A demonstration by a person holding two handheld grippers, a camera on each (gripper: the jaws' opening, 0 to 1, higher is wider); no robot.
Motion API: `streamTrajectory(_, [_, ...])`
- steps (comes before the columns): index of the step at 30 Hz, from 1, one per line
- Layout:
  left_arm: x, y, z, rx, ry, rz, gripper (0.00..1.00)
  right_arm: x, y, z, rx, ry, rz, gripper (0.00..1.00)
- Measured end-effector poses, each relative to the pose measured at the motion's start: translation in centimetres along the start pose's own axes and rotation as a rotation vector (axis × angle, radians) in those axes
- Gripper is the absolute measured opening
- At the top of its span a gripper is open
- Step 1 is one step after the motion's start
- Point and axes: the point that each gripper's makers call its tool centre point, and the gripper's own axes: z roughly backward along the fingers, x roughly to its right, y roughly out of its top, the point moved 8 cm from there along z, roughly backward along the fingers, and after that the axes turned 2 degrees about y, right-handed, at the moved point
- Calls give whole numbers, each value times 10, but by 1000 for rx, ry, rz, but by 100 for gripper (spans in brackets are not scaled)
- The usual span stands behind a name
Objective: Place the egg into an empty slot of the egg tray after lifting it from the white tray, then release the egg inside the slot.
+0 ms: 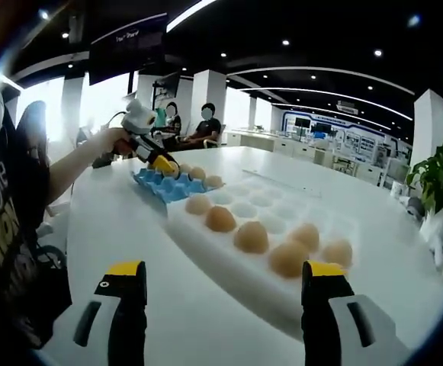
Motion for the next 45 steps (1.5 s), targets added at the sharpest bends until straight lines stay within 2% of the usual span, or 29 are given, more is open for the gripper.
streamTrajectory(9, [-5,0,3,8,0,16,24,1,-1,2,6,-3,-7,87])
streamTrajectory(14, [-1,5,10,38,5,23,29,2,-3,2,8,-6,-14,87])
streamTrajectory(18, [1,-1,8,39,2,29,33,3,-3,3,13,-5,-17,86])
streamTrajectory(20, [11,-4,7,43,1,30,34,3,-3,5,19,-5,-20,85])
streamTrajectory(22, [8,-4,11,70,3,43,36,5,-3,6,22,-6,-24,85])
streamTrajectory(29, [18,-6,22,112,12,44,38,11,-3,10,30,-20,-30,85])
streamTrajectory(34, [36,-9,26,136,1,20,39,17,3,10,46,-20,-21,83])
streamTrajectory(35, [33,-9,26,139,-3,20,40,19,4,9,50,-17,-17,82])
streamTrajectory(45, [54,-17,30,154,-41,-3,42,39,21,6,79,9,20,80])
